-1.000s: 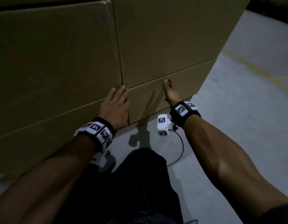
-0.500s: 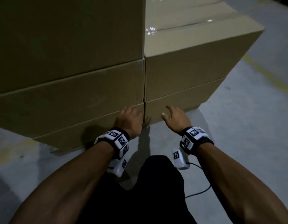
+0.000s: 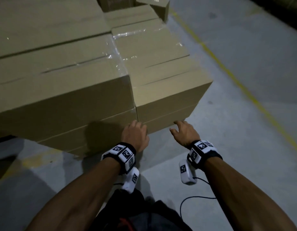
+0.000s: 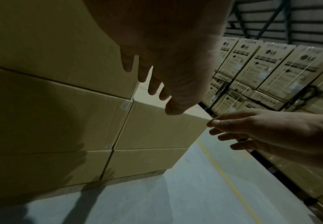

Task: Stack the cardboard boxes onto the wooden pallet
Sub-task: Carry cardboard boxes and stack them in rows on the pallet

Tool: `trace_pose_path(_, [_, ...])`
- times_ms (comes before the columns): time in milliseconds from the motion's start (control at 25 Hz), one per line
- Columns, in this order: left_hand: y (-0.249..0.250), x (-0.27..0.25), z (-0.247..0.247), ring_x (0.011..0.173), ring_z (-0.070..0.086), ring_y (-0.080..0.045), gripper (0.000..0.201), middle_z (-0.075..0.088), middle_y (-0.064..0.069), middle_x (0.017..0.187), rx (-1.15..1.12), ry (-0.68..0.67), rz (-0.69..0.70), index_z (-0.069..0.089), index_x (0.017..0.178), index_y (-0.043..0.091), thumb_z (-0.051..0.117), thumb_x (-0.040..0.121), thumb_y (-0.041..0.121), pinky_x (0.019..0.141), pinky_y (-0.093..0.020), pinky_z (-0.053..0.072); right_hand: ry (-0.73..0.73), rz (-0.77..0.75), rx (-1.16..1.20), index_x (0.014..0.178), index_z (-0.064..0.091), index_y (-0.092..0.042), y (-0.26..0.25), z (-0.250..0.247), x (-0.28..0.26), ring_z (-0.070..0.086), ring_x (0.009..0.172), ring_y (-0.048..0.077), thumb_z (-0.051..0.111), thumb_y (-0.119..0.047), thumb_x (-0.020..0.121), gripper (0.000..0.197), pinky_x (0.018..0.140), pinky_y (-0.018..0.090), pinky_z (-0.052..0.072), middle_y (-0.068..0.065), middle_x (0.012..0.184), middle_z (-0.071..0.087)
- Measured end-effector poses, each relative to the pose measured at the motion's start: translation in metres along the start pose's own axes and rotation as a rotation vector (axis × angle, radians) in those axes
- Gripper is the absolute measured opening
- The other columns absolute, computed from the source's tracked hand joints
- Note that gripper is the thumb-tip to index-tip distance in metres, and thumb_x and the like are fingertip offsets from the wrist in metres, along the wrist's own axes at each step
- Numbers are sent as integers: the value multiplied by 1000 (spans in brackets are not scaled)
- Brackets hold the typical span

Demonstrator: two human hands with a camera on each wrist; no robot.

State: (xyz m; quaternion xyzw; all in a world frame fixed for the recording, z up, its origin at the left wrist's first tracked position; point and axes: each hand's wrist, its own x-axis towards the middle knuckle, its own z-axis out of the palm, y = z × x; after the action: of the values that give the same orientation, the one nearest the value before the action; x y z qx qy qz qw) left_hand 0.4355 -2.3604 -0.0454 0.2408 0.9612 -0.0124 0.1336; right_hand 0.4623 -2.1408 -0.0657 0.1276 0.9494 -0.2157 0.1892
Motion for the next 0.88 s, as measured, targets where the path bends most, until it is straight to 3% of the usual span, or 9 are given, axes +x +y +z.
trace_pose_path(80, [11, 11, -22, 128, 42, -23, 48, 51, -6, 138, 38, 41, 11, 50, 129, 16, 28, 96, 43, 103, -35, 38, 37, -8, 7, 149, 41, -14, 1, -29, -4, 44, 135, 34, 44, -45, 102, 56, 110, 46, 39, 14, 150, 44])
trace_pose_path(240, [26, 53, -44, 138, 34, -25, 49, 42, -7, 148, -3, 4, 14, 41, 141, 15, 37, 100, 43, 113, -41, 31, 108, 19, 12, 147, 43, -15, 10, -57, 9, 45, 133, 35, 46, -44, 102, 54, 108, 48, 41, 14, 149, 46])
trace_pose_path(480, [38, 151, -63, 133, 38, -24, 45, 48, -5, 142, -117, 95, 58, 46, 137, 16, 43, 98, 39, 107, -41, 35, 133, 104, -7, 148, 42, -15, 32, -101, 71, 43, 135, 35, 46, -42, 102, 53, 108, 47, 40, 13, 151, 43])
trace_pose_path(880, [95, 299, -119, 137, 33, -25, 46, 45, -5, 146, -124, 104, 176, 46, 137, 15, 44, 95, 33, 107, -40, 32, 186, 188, 37, 146, 43, -16, 84, -181, 159, 45, 132, 34, 47, -41, 102, 51, 105, 47, 43, 12, 149, 44])
